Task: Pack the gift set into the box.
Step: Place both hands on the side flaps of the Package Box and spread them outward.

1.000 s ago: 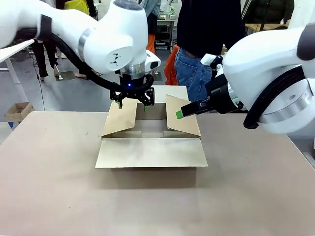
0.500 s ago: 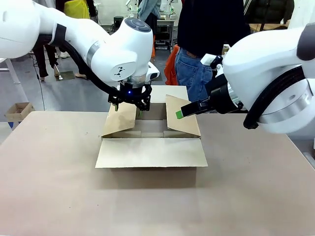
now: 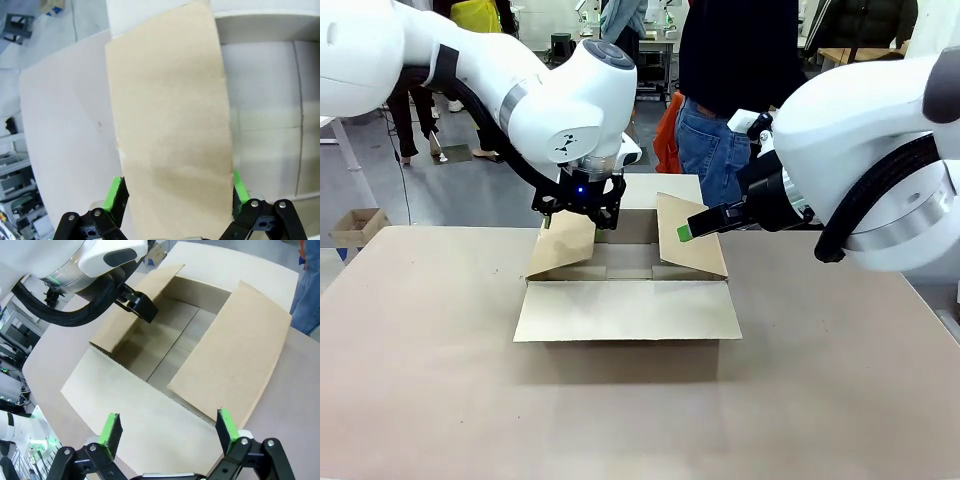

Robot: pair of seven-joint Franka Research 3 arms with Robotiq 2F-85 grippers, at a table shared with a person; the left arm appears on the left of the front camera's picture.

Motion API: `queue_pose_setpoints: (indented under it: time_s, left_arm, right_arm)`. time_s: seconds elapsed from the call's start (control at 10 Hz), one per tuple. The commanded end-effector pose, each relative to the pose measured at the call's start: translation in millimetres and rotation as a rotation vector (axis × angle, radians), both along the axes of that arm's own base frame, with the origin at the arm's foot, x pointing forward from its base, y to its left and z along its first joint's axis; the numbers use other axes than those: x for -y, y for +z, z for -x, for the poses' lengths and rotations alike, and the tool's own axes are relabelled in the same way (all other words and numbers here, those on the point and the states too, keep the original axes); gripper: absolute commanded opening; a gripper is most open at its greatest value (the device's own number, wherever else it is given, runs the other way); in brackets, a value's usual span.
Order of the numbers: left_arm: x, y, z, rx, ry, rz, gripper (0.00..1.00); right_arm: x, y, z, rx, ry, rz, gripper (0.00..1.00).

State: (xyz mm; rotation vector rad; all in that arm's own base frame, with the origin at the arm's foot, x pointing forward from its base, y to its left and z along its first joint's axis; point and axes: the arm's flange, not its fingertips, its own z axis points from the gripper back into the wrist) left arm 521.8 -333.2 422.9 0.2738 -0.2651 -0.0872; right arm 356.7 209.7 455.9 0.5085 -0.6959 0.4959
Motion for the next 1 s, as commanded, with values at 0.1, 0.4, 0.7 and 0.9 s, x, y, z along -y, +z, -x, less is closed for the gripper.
queue_pose_setpoints:
  time_s: [0.1, 0.4, 0.7, 0.9]
  left_arm:
    - [-10, 12, -1, 0.046, 0.048, -0.038, 1.00]
    - [-22, 31, 6, 0.101, 0.058, -0.025, 1.00]
    - [-59, 51, 12, 0.134, 0.096, 0.019, 1.00]
    - [-92, 56, 12, 0.142, 0.095, 0.044, 1.00]
  right_arm:
    - [-2, 4, 1, 0.005, -0.024, 0.001, 1.00]
    - [-2, 4, 1, 0.005, -0.024, 0.001, 1.00]
    - [-2, 4, 1, 0.005, -0.024, 0.001, 1.00]
    - [-2, 4, 1, 0.005, -0.024, 0.001, 1.00]
